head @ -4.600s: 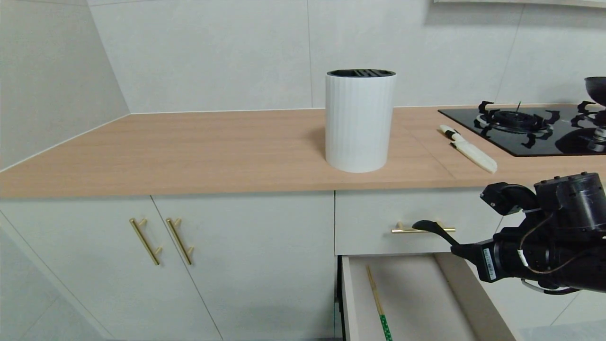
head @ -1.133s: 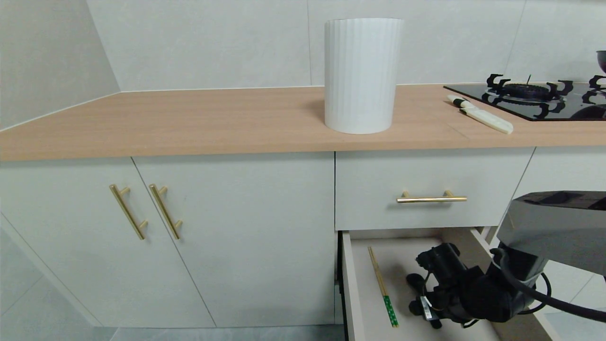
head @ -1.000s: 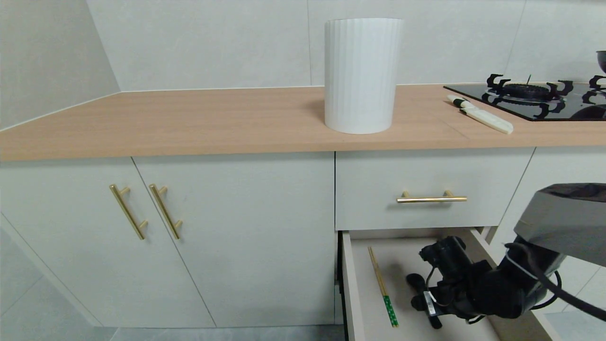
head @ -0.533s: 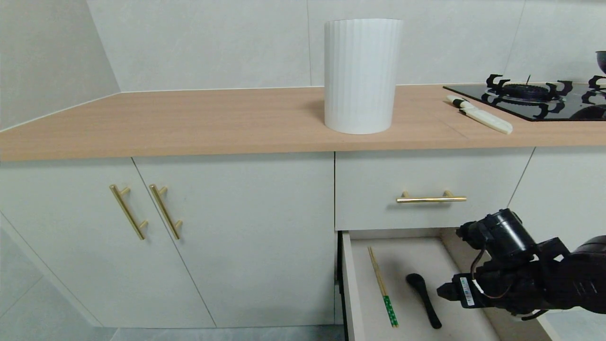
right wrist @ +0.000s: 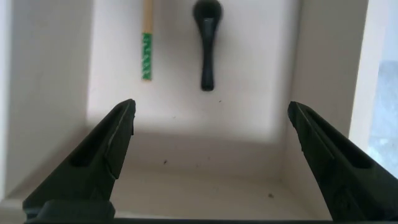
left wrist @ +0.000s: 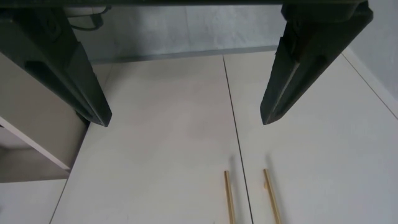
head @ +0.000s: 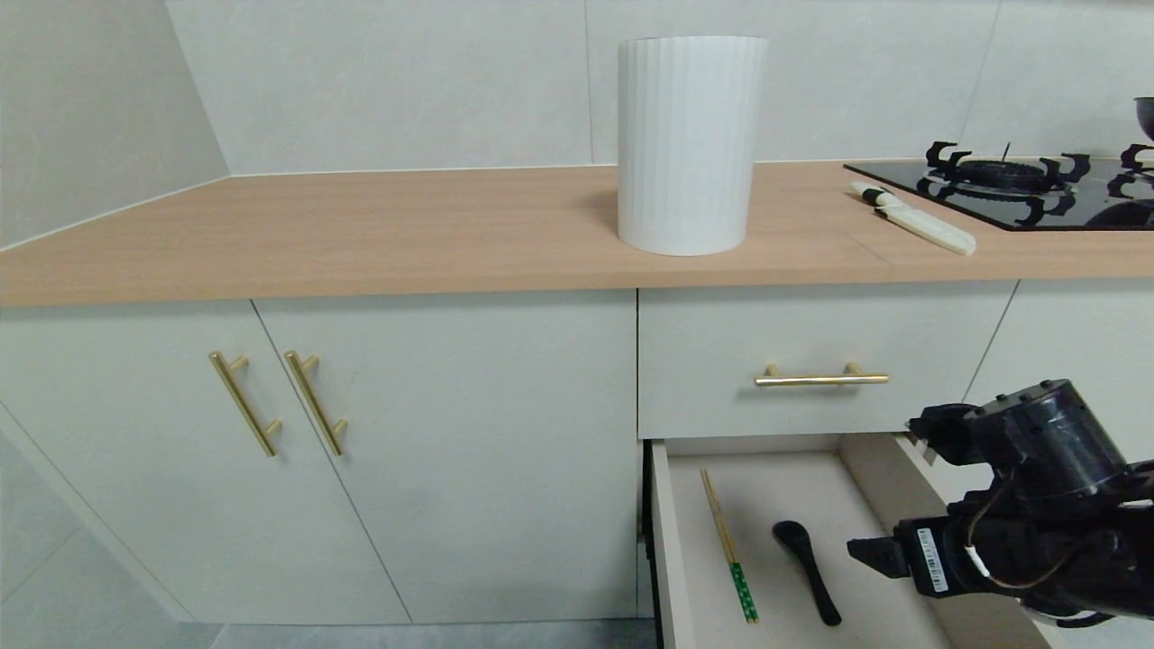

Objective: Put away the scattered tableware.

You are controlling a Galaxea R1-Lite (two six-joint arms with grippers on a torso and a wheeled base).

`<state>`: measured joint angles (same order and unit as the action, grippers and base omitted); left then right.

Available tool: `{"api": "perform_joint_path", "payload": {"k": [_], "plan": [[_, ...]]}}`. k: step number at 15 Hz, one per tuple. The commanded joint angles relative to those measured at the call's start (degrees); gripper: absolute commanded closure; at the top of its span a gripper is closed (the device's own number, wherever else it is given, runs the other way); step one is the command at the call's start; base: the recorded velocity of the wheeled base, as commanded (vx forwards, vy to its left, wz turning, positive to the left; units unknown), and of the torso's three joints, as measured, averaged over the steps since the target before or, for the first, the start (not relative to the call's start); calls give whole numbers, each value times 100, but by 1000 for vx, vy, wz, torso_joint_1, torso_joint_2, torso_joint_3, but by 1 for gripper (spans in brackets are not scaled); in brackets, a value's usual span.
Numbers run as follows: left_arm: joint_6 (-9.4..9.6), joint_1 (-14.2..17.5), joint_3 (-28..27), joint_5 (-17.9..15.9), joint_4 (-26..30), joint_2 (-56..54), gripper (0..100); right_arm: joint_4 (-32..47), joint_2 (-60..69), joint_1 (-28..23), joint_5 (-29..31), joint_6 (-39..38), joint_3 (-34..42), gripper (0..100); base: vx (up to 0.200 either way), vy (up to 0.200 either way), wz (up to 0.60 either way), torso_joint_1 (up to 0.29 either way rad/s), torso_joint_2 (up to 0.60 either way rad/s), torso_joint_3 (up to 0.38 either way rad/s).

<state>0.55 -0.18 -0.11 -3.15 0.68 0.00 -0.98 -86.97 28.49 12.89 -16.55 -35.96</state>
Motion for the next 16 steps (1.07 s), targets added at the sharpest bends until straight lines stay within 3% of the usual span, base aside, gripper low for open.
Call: {"api": "perform_joint_path", "payload": {"k": [1,4,16], "plan": [[-2,1,2,7,2,0,0,89,461,148,-5,12,-7,0,0,0,0,0,0,0],[7,1,2,-2,2,0,0,89,426,148,-5,12,1,0,0,0,0,0,0,0],[7,1,-7,7,2,0,0,89,365,280,-5,47,98,0,-183,0,0,3,1,4]]}}
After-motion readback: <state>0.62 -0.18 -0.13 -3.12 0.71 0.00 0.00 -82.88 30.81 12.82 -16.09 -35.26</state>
